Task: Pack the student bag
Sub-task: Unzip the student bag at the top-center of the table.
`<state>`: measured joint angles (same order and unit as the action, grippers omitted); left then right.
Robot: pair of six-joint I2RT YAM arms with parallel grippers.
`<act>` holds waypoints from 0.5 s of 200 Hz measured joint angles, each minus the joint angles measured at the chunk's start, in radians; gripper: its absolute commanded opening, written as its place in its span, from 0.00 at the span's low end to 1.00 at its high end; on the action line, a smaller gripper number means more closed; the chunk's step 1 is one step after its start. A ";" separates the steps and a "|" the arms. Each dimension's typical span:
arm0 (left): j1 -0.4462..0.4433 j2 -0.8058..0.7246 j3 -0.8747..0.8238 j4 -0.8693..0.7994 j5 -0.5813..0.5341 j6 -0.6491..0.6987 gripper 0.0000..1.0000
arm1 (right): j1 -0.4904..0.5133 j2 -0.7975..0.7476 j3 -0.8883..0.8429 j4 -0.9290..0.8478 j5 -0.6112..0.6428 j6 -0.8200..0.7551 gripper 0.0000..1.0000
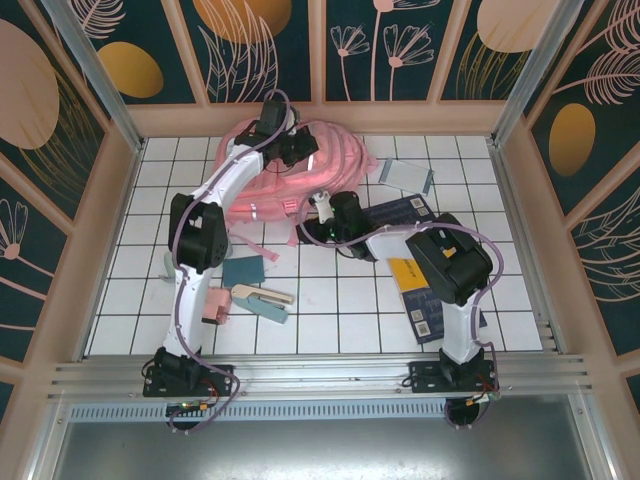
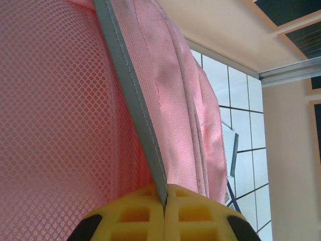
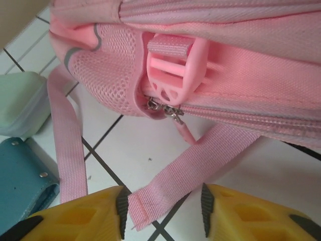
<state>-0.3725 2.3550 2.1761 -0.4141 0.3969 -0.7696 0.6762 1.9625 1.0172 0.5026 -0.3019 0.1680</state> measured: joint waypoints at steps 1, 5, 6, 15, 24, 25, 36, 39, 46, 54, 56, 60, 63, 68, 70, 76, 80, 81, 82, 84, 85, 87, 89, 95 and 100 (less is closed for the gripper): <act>0.000 0.000 0.000 0.000 0.000 0.000 0.00 | 0.000 0.000 -0.002 0.004 0.000 0.001 0.47; 0.001 -0.002 0.000 0.000 0.003 -0.004 0.00 | 0.000 0.000 -0.011 0.025 0.005 0.013 0.47; 0.001 -0.003 0.000 0.000 0.005 -0.004 0.00 | 0.000 0.000 -0.013 0.028 0.006 0.014 0.48; 0.002 -0.006 -0.001 0.000 0.012 -0.011 0.00 | 0.001 0.000 -0.030 0.061 0.016 0.026 0.48; 0.004 -0.010 -0.003 0.000 0.017 -0.021 0.00 | 0.001 0.000 -0.039 0.088 0.021 0.034 0.48; 0.004 -0.010 -0.004 0.000 0.017 -0.022 0.00 | 0.001 0.000 -0.039 0.089 0.021 0.034 0.48; 0.006 -0.015 -0.010 0.001 0.023 -0.031 0.00 | 0.000 0.002 -0.036 0.102 0.021 0.041 0.48; 0.006 -0.016 -0.011 0.002 0.024 -0.034 0.00 | 0.000 0.003 -0.031 0.101 0.018 0.041 0.48; 0.007 -0.019 -0.015 0.002 0.027 -0.042 0.00 | -0.001 0.010 -0.019 0.100 0.012 0.039 0.48; 0.007 -0.023 -0.019 0.002 0.031 -0.049 0.00 | -0.001 0.019 0.000 0.100 0.010 0.028 0.49; 0.007 -0.024 -0.021 0.002 0.032 -0.051 0.00 | -0.001 0.022 0.004 0.100 0.011 0.025 0.49; 0.007 -0.027 -0.023 0.002 0.034 -0.055 0.00 | -0.001 0.026 0.011 0.100 0.011 0.018 0.49; 0.007 -0.028 -0.025 0.002 0.036 -0.057 0.00 | -0.001 0.029 0.015 0.100 0.012 0.012 0.49; 0.007 -0.031 -0.027 0.002 0.040 -0.063 0.00 | -0.001 0.031 0.018 0.100 0.012 0.001 0.49; 0.007 -0.032 -0.028 0.002 0.042 -0.066 0.00 | -0.001 0.031 0.019 0.099 0.013 -0.005 0.49; 0.007 -0.034 -0.030 0.003 0.045 -0.072 0.00 | 0.000 0.033 0.022 0.097 0.016 -0.018 0.50; 0.008 -0.037 -0.031 0.004 0.049 -0.077 0.00 | 0.001 0.034 0.023 0.093 0.021 -0.032 0.50; 0.008 -0.037 -0.031 0.004 0.049 -0.078 0.00 | 0.001 0.034 0.024 0.092 0.021 -0.034 0.50; 0.008 -0.037 -0.031 0.005 0.050 -0.079 0.00 | 0.001 0.034 0.024 0.092 0.023 -0.037 0.50; 0.008 -0.039 -0.032 0.006 0.052 -0.081 0.00 | 0.002 0.035 0.025 0.089 0.026 -0.044 0.50; 0.008 -0.039 -0.033 0.006 0.053 -0.082 0.00 | 0.002 0.035 0.026 0.089 0.027 -0.046 0.50; 0.008 -0.040 -0.034 0.007 0.053 -0.083 0.00 | 0.003 0.035 0.026 0.085 0.030 -0.053 0.50; 0.008 -0.042 -0.034 0.007 0.055 -0.085 0.00 | 0.003 0.036 0.028 0.083 0.034 -0.059 0.50; 0.010 -0.045 -0.038 0.010 0.061 -0.090 0.00 | 0.007 0.040 0.035 0.070 0.045 -0.078 0.50; 0.013 -0.049 -0.040 0.012 0.066 -0.096 0.00 | 0.011 0.046 0.044 0.060 0.054 -0.092 0.50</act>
<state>-0.3595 2.3062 2.1357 -0.4019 0.4629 -0.8658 0.6868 2.0087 1.0615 0.5629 -0.2481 0.0765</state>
